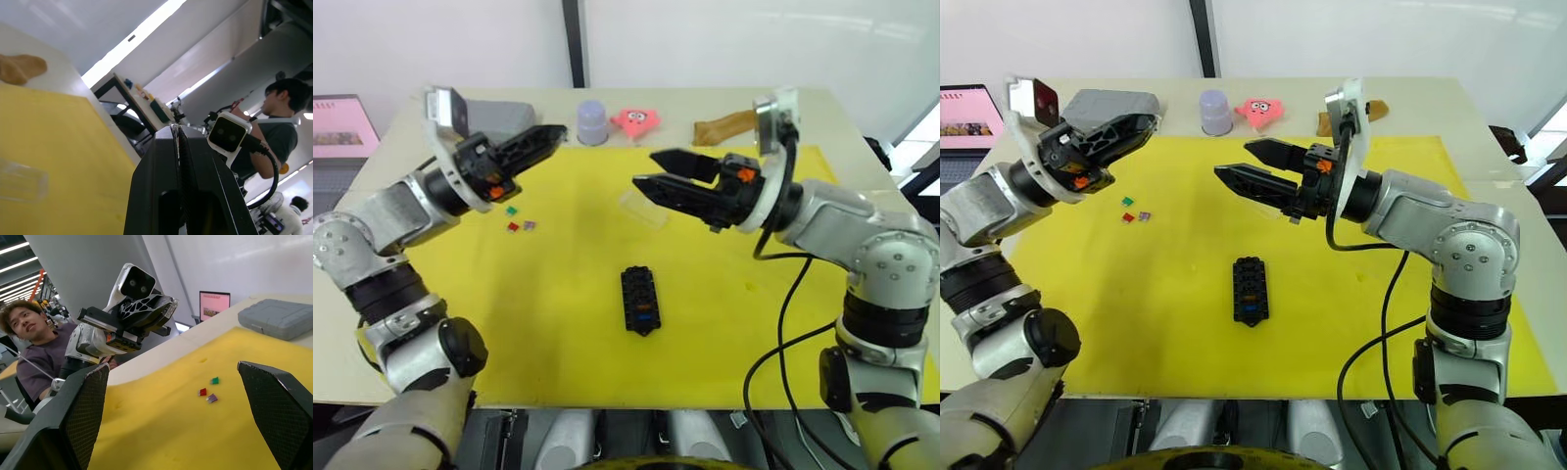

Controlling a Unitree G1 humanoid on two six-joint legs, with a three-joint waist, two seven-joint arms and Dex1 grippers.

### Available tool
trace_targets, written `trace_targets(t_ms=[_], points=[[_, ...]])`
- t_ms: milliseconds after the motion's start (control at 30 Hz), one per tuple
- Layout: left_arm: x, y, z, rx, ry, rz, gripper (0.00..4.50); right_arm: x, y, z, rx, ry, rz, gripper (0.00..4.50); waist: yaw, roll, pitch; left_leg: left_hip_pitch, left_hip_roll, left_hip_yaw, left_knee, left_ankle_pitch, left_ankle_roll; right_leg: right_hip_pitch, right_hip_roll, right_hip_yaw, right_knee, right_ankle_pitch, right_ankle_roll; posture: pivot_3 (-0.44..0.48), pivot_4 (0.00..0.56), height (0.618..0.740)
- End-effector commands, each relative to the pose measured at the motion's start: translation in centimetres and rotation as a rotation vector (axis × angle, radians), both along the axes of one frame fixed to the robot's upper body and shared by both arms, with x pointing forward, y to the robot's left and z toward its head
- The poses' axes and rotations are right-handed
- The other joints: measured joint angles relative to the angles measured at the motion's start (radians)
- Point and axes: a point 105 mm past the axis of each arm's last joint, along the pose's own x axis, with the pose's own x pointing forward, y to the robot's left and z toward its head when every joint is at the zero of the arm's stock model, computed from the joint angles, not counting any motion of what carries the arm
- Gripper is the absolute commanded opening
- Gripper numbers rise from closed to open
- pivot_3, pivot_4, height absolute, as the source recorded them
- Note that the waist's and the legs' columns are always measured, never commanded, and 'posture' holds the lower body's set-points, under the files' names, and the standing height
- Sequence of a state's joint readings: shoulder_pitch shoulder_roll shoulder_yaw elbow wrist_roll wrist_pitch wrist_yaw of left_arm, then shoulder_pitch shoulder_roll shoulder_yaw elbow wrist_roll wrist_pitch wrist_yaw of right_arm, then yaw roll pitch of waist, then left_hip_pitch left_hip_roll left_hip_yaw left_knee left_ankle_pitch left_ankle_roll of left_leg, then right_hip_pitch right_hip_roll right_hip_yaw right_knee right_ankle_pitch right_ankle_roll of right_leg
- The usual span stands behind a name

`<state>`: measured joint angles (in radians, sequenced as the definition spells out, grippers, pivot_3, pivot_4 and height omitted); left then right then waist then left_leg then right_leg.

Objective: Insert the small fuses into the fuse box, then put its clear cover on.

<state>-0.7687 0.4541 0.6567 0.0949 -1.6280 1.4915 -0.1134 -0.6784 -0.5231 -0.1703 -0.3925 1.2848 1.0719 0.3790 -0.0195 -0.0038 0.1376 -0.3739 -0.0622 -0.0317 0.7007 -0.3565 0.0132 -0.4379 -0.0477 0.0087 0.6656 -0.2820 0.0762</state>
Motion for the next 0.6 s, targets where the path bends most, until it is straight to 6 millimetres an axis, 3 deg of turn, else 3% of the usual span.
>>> trace_targets(t_ms=[33,233,600], points=[[-1.1,0.6,0.9,-0.021,-0.030,0.019,0.06,-0.9,-0.5,0.4,0.004,-0.028,0.011,4.50,0.001,0.000,0.000,0.000,0.000,0.000,0.000,0.000,0.000,0.000,0.000,0.000,0.000,0.000,0.000,0.000,0.150,0.740],[-3.5,-0.1,0.8,-0.042,-0.073,0.015,0.06,-1.9,-0.9,0.4,0.001,-0.017,0.045,4.50,0.006,0.000,0.000,0.000,0.000,0.000,0.000,0.000,0.000,0.000,0.000,0.000,-0.001,0.000,0.000,0.000,0.150,0.740],[-5.4,-4.9,6.6,-0.175,-0.292,0.025,0.06,-2.8,-0.5,1.5,0.099,0.014,0.128,4.50,0.007,0.000,0.000,0.000,0.000,0.000,0.000,0.000,0.000,0.002,0.000,0.000,-0.002,0.000,0.000,0.000,0.150,0.740]])
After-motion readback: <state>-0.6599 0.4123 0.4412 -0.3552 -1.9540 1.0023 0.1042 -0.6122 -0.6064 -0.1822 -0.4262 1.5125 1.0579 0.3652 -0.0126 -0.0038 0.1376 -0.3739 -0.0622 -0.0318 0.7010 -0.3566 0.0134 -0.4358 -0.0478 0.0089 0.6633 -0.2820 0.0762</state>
